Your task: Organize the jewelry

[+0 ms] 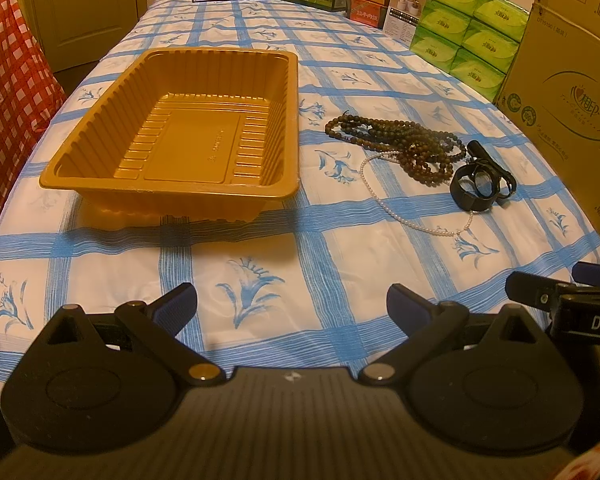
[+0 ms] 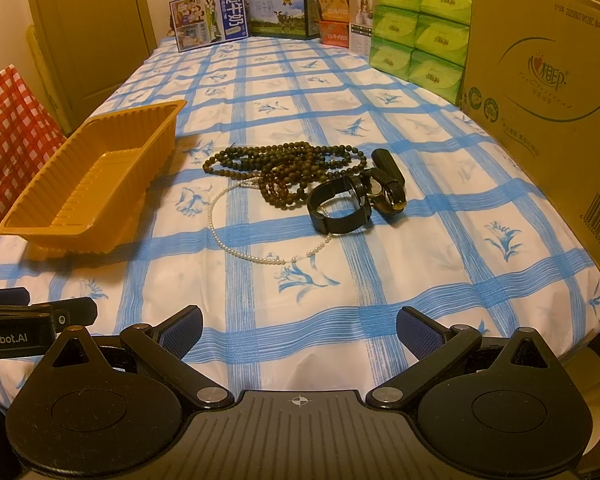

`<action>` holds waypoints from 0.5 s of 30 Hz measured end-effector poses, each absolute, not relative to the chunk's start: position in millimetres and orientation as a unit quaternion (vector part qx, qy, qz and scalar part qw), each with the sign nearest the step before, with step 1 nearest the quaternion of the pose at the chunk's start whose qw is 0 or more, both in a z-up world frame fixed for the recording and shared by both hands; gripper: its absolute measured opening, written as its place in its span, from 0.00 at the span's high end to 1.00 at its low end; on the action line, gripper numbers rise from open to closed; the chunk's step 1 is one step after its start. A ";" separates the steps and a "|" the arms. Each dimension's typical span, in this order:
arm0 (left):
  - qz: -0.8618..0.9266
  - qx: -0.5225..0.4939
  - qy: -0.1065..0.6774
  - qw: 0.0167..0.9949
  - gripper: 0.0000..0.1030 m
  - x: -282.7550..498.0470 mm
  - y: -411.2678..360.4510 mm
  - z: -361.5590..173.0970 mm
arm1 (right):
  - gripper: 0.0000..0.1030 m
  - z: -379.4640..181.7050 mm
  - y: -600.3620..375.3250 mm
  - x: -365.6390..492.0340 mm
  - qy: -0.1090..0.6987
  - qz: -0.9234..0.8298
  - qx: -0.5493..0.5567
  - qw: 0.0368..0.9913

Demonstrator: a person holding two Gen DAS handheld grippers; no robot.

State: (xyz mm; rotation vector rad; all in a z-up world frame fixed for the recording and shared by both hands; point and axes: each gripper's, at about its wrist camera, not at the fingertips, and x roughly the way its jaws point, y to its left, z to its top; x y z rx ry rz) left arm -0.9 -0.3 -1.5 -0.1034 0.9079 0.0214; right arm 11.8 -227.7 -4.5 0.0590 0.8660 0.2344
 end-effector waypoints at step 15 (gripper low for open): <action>0.010 -0.050 0.439 0.897 0.02 -1.0 -1.2 -1.9 | 0.00 -4.5 -227.7 12.1 0.418 0.113 0.029 0.901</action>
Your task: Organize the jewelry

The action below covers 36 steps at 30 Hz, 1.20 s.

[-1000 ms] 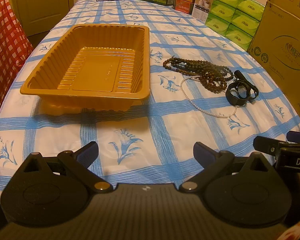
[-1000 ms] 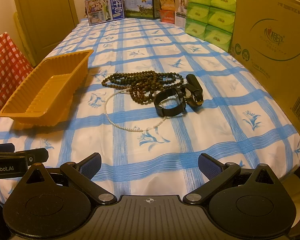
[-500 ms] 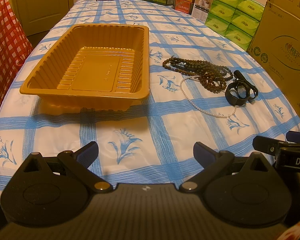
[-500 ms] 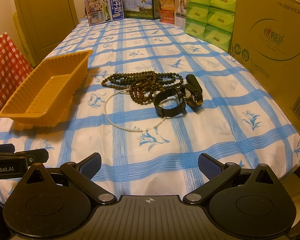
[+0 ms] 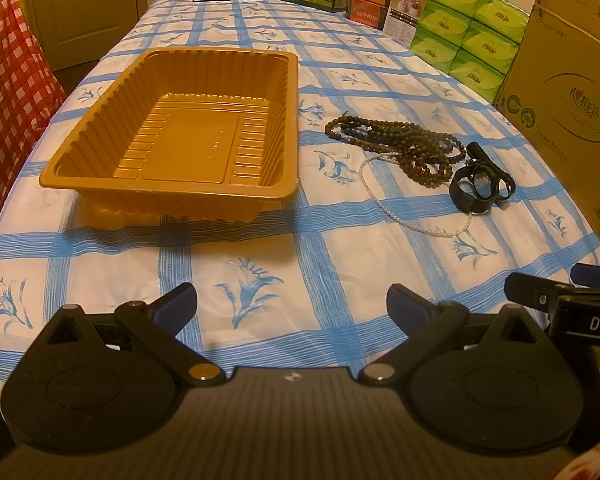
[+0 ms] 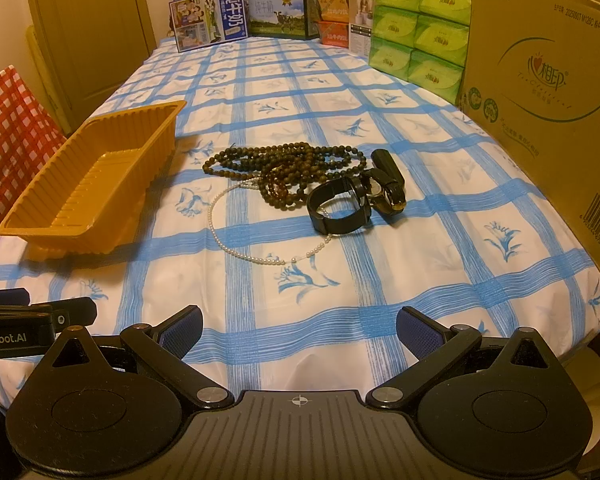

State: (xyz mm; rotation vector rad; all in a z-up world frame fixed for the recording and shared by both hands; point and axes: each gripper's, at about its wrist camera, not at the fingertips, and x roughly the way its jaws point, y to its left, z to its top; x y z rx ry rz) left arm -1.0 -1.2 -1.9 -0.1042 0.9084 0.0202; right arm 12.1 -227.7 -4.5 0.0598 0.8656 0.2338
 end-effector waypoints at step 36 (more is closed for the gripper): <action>0.148 -0.331 0.272 0.891 0.57 8.2 205.4 -22.2 | 0.01 -3.5 -184.7 44.8 0.418 0.108 -0.015 0.902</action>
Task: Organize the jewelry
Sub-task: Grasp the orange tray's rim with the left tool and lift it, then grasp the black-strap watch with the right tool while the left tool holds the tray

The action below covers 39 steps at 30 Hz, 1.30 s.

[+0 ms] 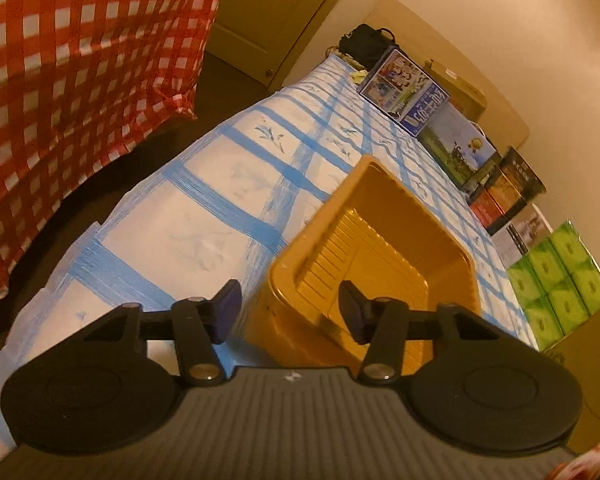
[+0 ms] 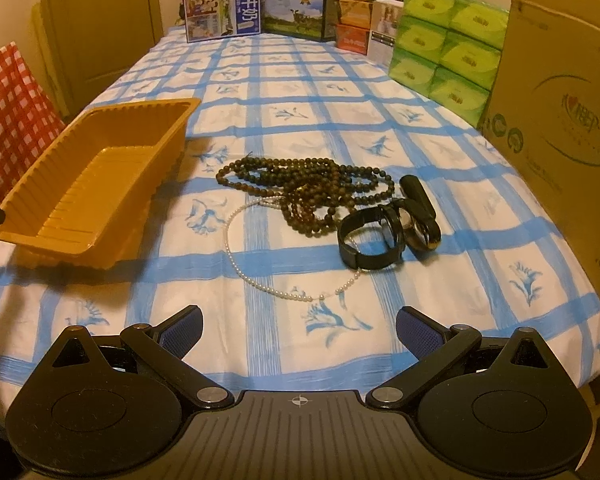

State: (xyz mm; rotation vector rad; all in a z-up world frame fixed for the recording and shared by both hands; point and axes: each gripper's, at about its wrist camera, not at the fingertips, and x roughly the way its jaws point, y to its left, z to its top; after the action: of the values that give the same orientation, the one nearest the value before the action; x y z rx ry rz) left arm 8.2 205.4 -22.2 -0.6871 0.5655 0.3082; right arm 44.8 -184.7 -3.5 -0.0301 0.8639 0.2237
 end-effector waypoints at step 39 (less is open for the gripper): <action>0.122 -0.092 0.312 0.938 0.93 56.3 135.4 19.8 | 0.32 -30.4 -239.7 106.6 0.365 0.060 0.038 0.928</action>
State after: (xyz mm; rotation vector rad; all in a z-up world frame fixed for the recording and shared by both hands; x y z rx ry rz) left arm 56.3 135.4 19.8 -0.1879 0.6377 0.2483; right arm 106.6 -239.7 -30.4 0.0781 0.7475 0.1221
